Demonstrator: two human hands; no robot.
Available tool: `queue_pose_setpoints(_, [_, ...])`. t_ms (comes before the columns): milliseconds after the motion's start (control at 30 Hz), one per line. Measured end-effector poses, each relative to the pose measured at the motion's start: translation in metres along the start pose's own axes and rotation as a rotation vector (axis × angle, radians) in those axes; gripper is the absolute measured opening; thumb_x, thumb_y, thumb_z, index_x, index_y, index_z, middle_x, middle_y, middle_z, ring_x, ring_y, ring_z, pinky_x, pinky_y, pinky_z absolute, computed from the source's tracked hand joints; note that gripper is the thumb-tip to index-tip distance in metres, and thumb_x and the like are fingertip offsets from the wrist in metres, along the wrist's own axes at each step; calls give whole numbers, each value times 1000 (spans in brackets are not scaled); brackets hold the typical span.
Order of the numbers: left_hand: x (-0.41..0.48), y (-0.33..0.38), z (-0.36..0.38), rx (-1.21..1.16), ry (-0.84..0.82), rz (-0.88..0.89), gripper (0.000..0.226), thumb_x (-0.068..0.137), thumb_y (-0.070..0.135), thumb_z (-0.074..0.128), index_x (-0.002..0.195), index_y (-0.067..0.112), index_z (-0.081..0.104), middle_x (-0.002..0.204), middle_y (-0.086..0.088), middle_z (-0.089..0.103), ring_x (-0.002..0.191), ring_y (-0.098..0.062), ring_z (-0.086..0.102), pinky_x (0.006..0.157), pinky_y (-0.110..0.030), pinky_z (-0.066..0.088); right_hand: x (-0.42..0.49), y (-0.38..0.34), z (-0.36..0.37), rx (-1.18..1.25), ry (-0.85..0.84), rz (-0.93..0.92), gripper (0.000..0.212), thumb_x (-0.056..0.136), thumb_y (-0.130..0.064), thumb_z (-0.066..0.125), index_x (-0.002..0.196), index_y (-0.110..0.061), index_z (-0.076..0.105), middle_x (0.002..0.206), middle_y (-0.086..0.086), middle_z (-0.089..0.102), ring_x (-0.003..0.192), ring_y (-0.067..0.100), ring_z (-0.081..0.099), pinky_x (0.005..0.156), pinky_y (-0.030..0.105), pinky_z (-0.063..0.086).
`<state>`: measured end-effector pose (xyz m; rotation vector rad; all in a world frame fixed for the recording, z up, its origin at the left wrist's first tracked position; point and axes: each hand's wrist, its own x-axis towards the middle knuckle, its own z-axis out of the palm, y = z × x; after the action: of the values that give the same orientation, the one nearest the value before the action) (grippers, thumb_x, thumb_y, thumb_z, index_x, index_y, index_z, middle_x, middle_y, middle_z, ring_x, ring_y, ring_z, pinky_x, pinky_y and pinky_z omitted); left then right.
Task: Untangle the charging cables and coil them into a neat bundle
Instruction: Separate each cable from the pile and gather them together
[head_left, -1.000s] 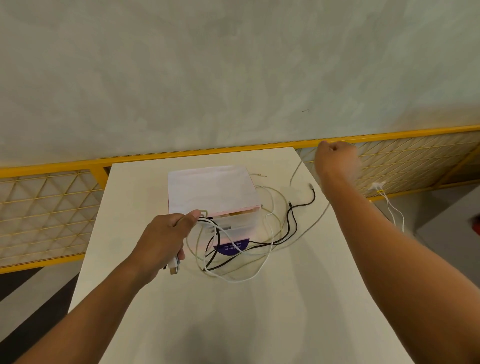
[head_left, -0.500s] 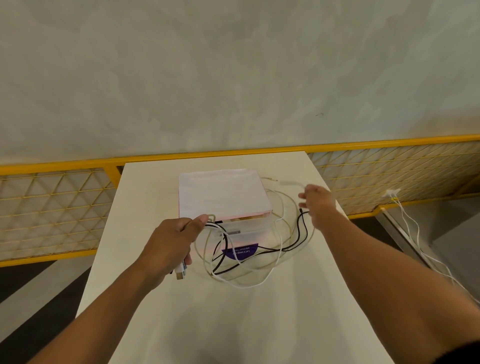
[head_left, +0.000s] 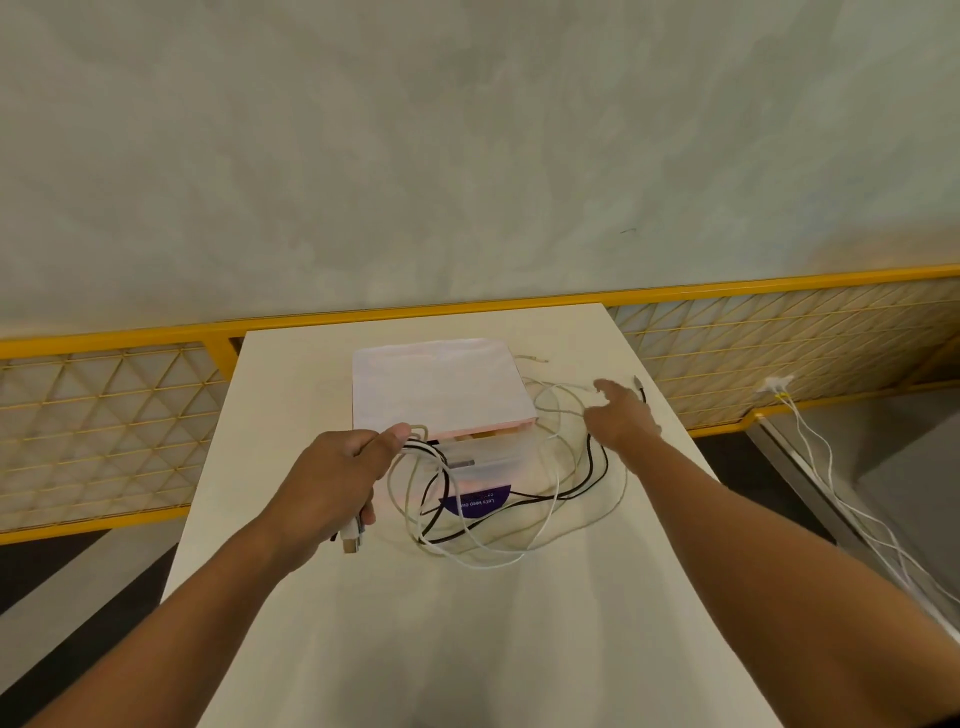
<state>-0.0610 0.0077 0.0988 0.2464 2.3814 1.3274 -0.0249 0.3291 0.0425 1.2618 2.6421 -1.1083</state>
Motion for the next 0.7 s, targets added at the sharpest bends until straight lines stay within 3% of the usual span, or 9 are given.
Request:
queue_pose_setpoints(100, [-5,8,-1,4,-20,16,54,95,56,53,64,12,44,44,-2,49,53,-29,54,57,-35,37,-7,-25,-14,194,60,-149,53,89,-14,55,141,-25,55,137,3,61,125,24,56,108,46,45])
queue_pose_setpoints(200, [-11,19,-2,31,-34,39,53,96,56,51,66,12,46,44,0,49,53,-27,55,57,-35,38,-27,-61,-26,362,6,-337,37,91,-15,61,127,-20,66,122,0,71,114,17,65,102,38,51])
queue_pose_setpoints(300, [-17,29,-5,31,-55,60,53,96,57,51,69,12,48,46,3,47,50,-21,55,59,-35,39,-66,-96,-37,479,-278,-543,32,92,-9,67,123,-16,68,109,-3,76,100,9,71,85,21,51])
queue_pose_setpoints(400, [-23,40,-9,12,-79,85,54,96,58,48,71,11,49,47,6,45,48,-18,54,56,-29,39,-103,-113,-37,291,-624,-716,50,87,-2,72,133,-20,63,124,-5,71,115,6,65,97,20,51])
queue_pose_setpoints(467, [-27,47,-11,19,-103,102,56,98,60,41,68,13,49,49,3,49,49,-17,55,51,-24,37,-122,-118,-27,86,-719,-826,53,85,-3,75,133,-22,63,128,-8,68,118,4,62,98,13,47])
queue_pose_setpoints(500, [-30,49,-12,12,-113,109,57,98,60,39,67,14,50,50,3,50,50,-16,56,48,-22,37,-128,-119,-20,9,-720,-876,45,85,-6,75,127,-22,66,124,-8,70,113,5,65,97,15,49])
queue_pose_setpoints(600, [-36,50,-17,-59,-137,123,55,99,56,42,67,13,53,49,3,48,55,-21,56,43,-15,38,-139,-118,-5,-3,-688,-880,16,90,-15,72,101,-27,73,95,-7,75,86,15,72,86,36,59])
queue_pose_setpoints(700, [-42,45,-18,-153,-187,131,44,98,46,52,72,12,61,55,-1,49,64,-27,58,56,-23,48,-139,-113,-3,130,-661,-822,8,91,-14,72,91,-21,76,85,-4,75,78,15,68,75,32,54])
